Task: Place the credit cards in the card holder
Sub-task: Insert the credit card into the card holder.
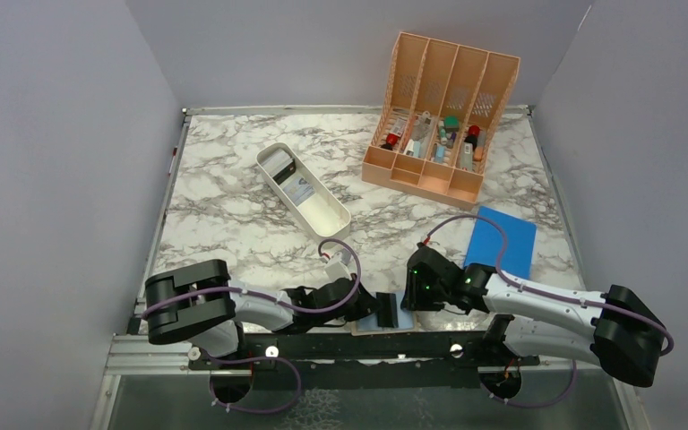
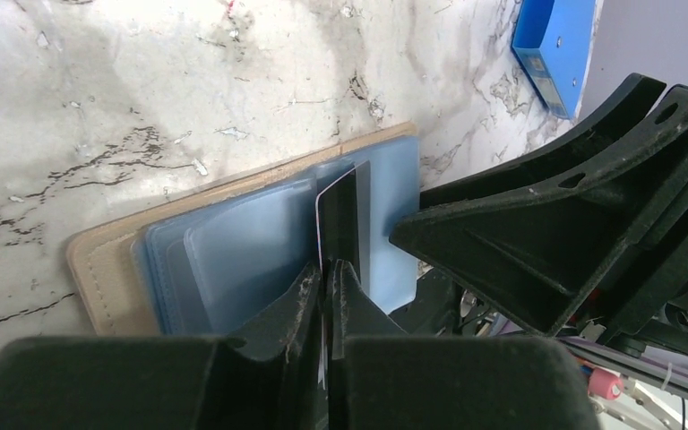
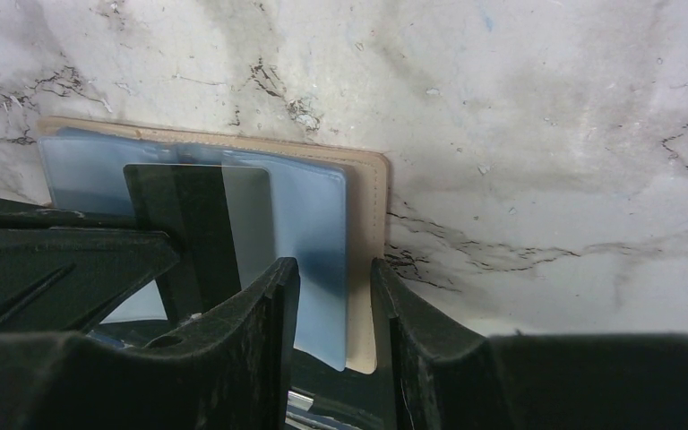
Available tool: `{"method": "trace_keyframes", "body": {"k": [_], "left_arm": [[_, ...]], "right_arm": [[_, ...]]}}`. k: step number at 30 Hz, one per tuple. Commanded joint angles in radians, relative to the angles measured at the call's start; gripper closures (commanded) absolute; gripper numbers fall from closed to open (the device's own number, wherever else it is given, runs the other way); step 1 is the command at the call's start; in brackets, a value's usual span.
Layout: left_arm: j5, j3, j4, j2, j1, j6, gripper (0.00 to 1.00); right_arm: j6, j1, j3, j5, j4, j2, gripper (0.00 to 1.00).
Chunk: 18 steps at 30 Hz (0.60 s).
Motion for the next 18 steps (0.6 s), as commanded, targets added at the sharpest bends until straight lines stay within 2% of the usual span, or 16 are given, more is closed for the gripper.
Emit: {"method": "trace_keyframes", "body": {"k": [1,9,18], "left_arm": [[-0.001,0.009,-0.024,0.02,-0.013,0.018,0.88],[-0.007,0.005,-0.027,-0.011,-0.017,0.031,0.64],[-0.02,0.018,-0.058,-0.032,-0.019,0.047,0.6]], "right_arm": [[0.027,0.011,-0.044,-0.076,0.127,0.047,0.6],[0.038,0.011,-0.042,-0.076,0.118,0.007,0.6],[0.042,0.011,-0.012,0.003,0.042,-0.038,0.63]]}}
